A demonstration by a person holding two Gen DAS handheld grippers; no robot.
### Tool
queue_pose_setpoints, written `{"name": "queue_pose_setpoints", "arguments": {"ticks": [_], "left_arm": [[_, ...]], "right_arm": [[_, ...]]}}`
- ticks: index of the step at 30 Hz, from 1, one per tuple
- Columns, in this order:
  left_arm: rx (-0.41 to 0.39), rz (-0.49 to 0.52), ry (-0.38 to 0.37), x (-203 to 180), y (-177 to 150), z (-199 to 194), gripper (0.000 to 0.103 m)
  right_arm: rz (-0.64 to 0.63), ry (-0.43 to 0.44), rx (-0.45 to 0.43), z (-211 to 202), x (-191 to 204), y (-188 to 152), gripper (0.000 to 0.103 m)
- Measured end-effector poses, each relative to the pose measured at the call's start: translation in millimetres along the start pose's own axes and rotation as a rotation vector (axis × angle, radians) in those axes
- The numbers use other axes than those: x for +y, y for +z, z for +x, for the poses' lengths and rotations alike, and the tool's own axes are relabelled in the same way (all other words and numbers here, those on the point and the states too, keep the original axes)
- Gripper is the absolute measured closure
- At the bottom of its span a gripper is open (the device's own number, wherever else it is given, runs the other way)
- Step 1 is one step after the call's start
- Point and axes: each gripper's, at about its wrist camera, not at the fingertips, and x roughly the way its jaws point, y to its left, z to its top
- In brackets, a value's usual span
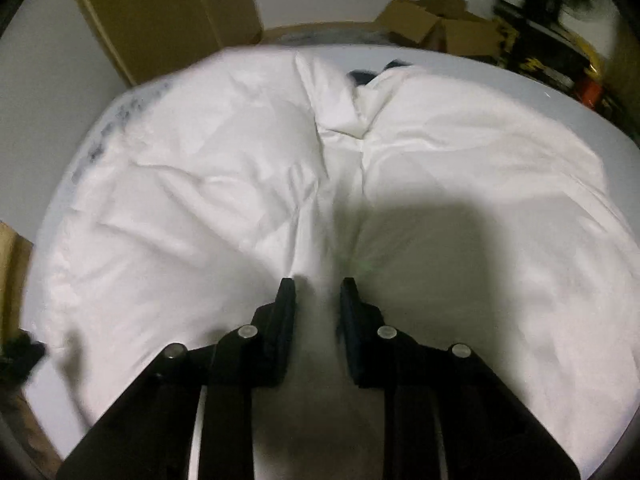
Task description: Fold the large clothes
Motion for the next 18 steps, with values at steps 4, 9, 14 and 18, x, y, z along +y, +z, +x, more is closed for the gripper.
{"name": "queue_pose_setpoints", "arguments": {"ticks": [4,9,14,18], "left_arm": [[0.027,-0.041,-0.006,8.9,-0.3,5.5,0.0],[0.037,-0.015,-0.037,8.9,-10.5,-6.3,0.0],[0.076,-0.05,-0.044,15.3,-12.2,-1.0,0.0],[0.079,-0.031,-0.067,12.1,-17.1,-6.9,0.0]], "right_arm": [[0.009,-0.018,0.068,24.1,-6.3,-36.1,0.081],[0.03,0.039,0.014,-10.8,-6.5,-56.7,0.081],[-0.006,0.018,0.051,25.8,-7.1,-89.6,0.081],[0.05,0.069,0.041,7.1,-4.6,-87.5,0.081]]}}
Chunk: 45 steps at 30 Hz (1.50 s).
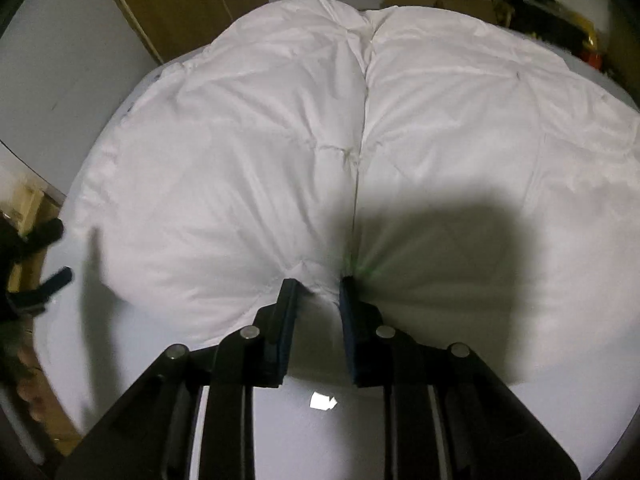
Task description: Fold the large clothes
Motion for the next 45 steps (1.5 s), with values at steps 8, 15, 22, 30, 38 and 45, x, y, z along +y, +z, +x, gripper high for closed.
{"name": "queue_pose_setpoints", "arguments": {"ticks": [8,15,22,30,38,45], "left_arm": [[0.065,-0.08,-0.152,15.5,-9.2,5.5,0.0],[0.11,-0.208,-0.366,20.5,-25.3,25.9,0.0],[0.088,-0.31,-0.39,24.8,-30.4,47.3,0.0],[0.093,-0.324,-0.342,25.2,1.1,61.0,0.0],[0.298,-0.127,-0.339,12.5,36.2,80.7,0.0],[0.174,-0.13,-0.164,19.5,34.4,61.8,0.0]], "right_arm": [[-0.03,0.032,0.007,13.6,-0.6,1.5,0.06],[0.048,0.15,-0.11,-39.7,-1.8,-22.3,0.018],[0.066,0.182,-0.125,-61.6,-1.3,-32.8,0.018],[0.063,0.201,-0.131,-76.2,-16.6,-46.1,0.018],[0.115,0.202,-0.07,-58.7,-40.9,-48.0,0.018],[0.124,0.202,-0.056,-53.5,-49.3,-49.2,0.018]]}}
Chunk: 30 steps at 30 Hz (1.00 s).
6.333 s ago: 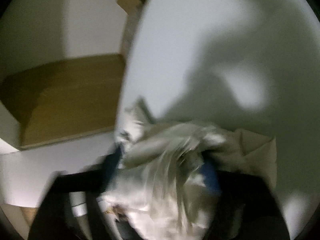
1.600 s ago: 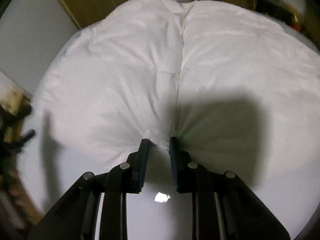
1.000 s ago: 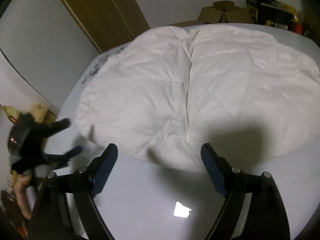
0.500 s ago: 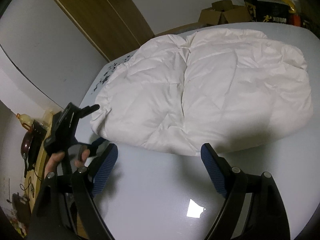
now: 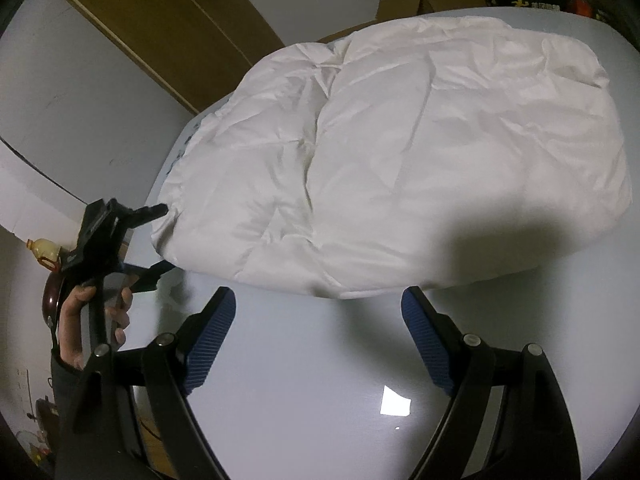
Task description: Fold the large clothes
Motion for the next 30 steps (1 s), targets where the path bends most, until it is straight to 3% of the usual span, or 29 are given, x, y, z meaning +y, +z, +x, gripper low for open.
{"name": "queue_pose_setpoints", "arguments": {"ticks": [3,6,12,15,18,22,24,27,28,30], "left_arm": [[0.03,0.069,0.025,-2.9,7.7,4.6,0.0],[0.122,0.149,0.033,-12.6,15.8,14.8,0.0],[0.256,0.146,0.028,-21.3,31.3,30.4,0.002],[0.26,0.143,0.026,-23.2,35.1,31.3,0.003],[0.217,0.193,0.104,-26.6,34.7,29.3,0.029],[0.198,0.128,0.062,-19.7,36.9,25.4,0.06],[0.165,0.148,0.054,-23.1,35.0,17.0,0.067],[0.096,0.243,0.115,-45.3,23.8,6.8,0.072],[0.073,0.275,0.135,-52.7,20.5,3.5,0.073],[0.016,0.341,0.171,-70.2,13.0,-6.2,0.074]], "right_arm": [[-0.004,0.008,0.014,2.1,2.1,-0.4,0.018],[-0.021,0.014,0.015,0.1,5.3,-2.9,0.018],[0.0,0.007,0.025,0.4,-1.5,-3.9,0.018],[0.006,0.004,0.026,0.3,-2.2,-4.2,0.018],[0.014,-0.003,0.031,3.3,-3.2,-5.0,0.018],[0.028,-0.001,0.025,3.9,-3.4,-5.0,0.018],[0.003,-0.005,0.002,1.2,3.1,1.6,0.02],[-0.042,-0.002,-0.061,-0.3,18.2,24.4,0.032],[-0.051,0.001,-0.08,2.1,23.1,34.1,0.048],[-0.069,-0.028,-0.059,19.1,30.3,49.1,0.07]]}}
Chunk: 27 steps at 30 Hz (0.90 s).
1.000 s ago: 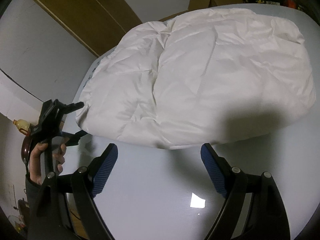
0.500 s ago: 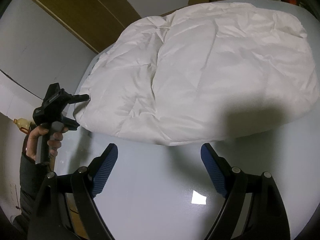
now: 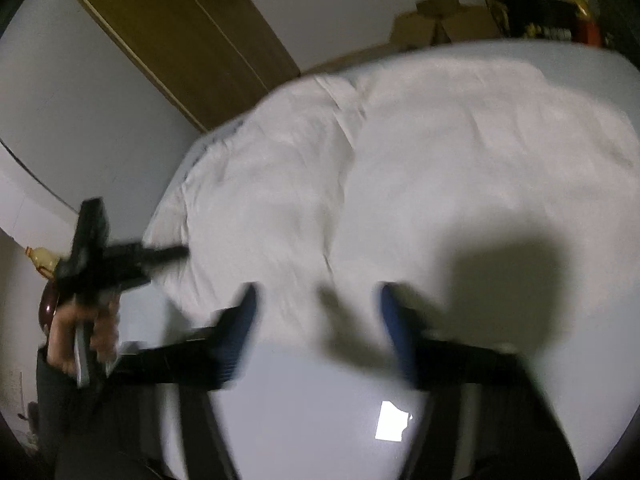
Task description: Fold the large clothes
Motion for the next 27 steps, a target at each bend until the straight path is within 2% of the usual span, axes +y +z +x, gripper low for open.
{"name": "queue_pose_setpoints", "arguments": {"ticks": [1,2,3,6,7,9,12,14,15,16,18,19,21,23,24,25,27], "left_arm": [[-0.015,0.014,0.009,-5.7,-0.3,-4.1,0.075],[-0.037,0.04,0.022,-14.0,0.8,-10.0,0.075],[-0.065,0.079,0.031,-25.5,-1.5,-17.4,0.076],[-0.132,0.172,0.095,-54.8,-8.1,-36.1,0.076],[-0.155,0.192,0.105,-63.5,-10.3,-42.0,0.077],[-0.196,0.226,0.109,-84.0,-11.3,-53.8,0.077],[-0.223,0.269,0.095,-115.1,-13.5,-67.0,0.077],[-0.264,0.322,0.143,-136.3,-19.6,-75.4,0.077],[-0.278,0.336,0.147,-145.1,-21.4,-77.6,0.077],[-0.282,0.339,0.145,-150.0,-23.2,-80.6,0.077],[-0.292,0.346,0.14,-159.6,-26.2,-85.9,0.077],[-0.293,0.348,0.139,-162.9,-27.3,-86.8,0.077],[-0.299,0.362,0.14,-177.7,-26.6,-87.1,0.077],[-0.307,0.378,0.134,-192.7,-29.0,-87.9,0.077],[-0.308,0.388,0.131,-200.3,-30.9,-87.9,0.077],[-0.31,0.398,0.131,-210.3,-33.2,-88.4,0.077],[-0.319,0.422,0.128,-232.8,-37.7,-89.1,0.077]], "right_arm": [[0.015,-0.006,0.041,12.5,-1.3,3.0,0.075],[0.031,-0.025,0.127,35.1,-2.5,2.2,0.075],[0.019,-0.041,0.172,51.2,-1.8,-1.0,0.076],[-0.043,-0.101,0.147,57.7,5.3,-7.3,0.077],[-0.041,-0.085,0.149,52.4,6.4,-8.2,0.076],[0.012,0.012,0.135,41.1,-0.7,-10.2,0.074],[-0.002,0.008,0.163,50.7,-9.7,-18.1,0.076],[-0.022,0.033,0.18,43.2,-10.7,-16.5,0.076],[0.02,0.071,0.175,31.3,-17.6,-11.8,0.076],[0.054,0.088,0.116,13.4,-26.0,-5.2,0.076],[0.083,0.067,-0.03,-19.6,-41.5,7.0,0.076],[0.098,0.067,-0.058,-26.2,-48.8,10.8,0.076],[0.104,0.115,-0.004,-14.5,-58.8,13.9,0.074],[0.016,0.14,0.128,20.0,-50.2,2.3,0.074],[-0.034,0.134,0.161,29.3,-42.6,-6.9,0.076],[-0.068,0.111,0.137,26.0,-37.5,-12.8,0.076],[-0.009,0.153,0.115,7.3,-43.9,-15.7,0.076]]}}
